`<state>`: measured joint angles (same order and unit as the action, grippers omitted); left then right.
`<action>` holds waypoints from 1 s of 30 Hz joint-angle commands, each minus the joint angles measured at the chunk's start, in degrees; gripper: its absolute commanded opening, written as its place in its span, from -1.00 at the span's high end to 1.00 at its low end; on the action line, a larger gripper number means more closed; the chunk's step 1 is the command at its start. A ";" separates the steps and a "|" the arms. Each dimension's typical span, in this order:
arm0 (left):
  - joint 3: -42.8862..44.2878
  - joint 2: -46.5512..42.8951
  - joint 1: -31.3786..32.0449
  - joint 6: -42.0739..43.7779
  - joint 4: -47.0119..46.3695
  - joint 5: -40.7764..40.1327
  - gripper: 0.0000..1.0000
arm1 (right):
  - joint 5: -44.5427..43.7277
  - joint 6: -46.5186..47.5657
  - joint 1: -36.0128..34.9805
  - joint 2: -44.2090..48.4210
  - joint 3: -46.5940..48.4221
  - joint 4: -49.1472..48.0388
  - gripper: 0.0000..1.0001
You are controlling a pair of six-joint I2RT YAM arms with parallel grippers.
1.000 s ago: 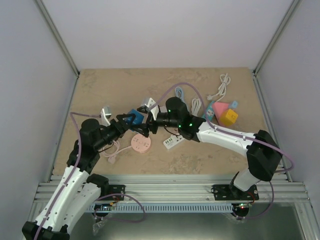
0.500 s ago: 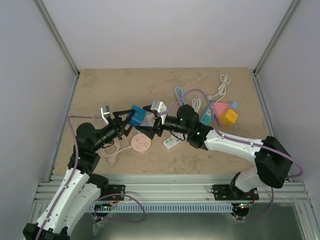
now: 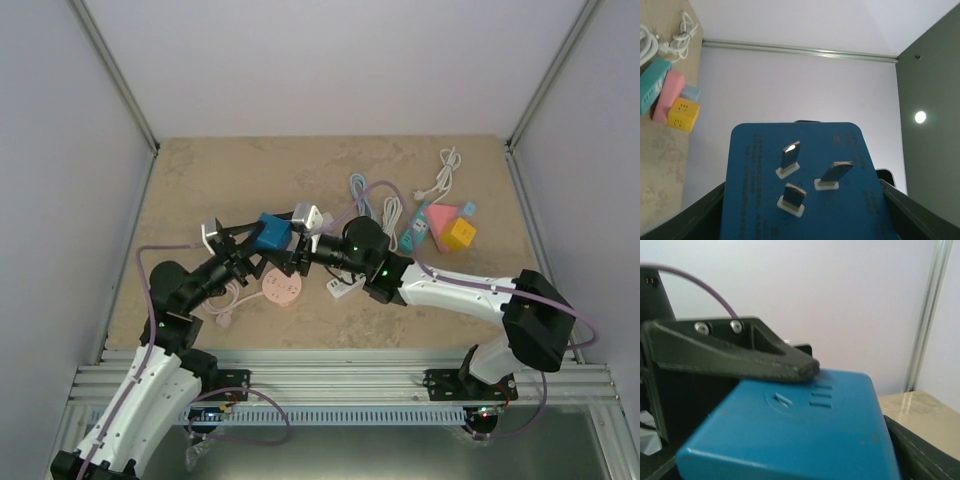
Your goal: Insert the plug
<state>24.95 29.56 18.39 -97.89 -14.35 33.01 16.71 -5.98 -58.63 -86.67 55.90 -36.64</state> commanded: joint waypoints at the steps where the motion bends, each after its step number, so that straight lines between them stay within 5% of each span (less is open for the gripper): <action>1: -3.41 -1.90 0.15 -12.51 -10.42 -0.32 -0.14 | -4.69 -1.17 -1.32 -1.54 0.80 -6.34 -0.49; 30: -8.20 -8.04 0.15 -29.19 -13.04 -8.86 -0.09 | -9.29 0.93 -3.38 -6.25 -4.17 -19.58 -0.67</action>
<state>16.53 22.24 18.39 -117.99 -21.89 24.67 8.93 -5.56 -61.76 -91.81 52.27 -52.47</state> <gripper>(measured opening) 0.689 0.842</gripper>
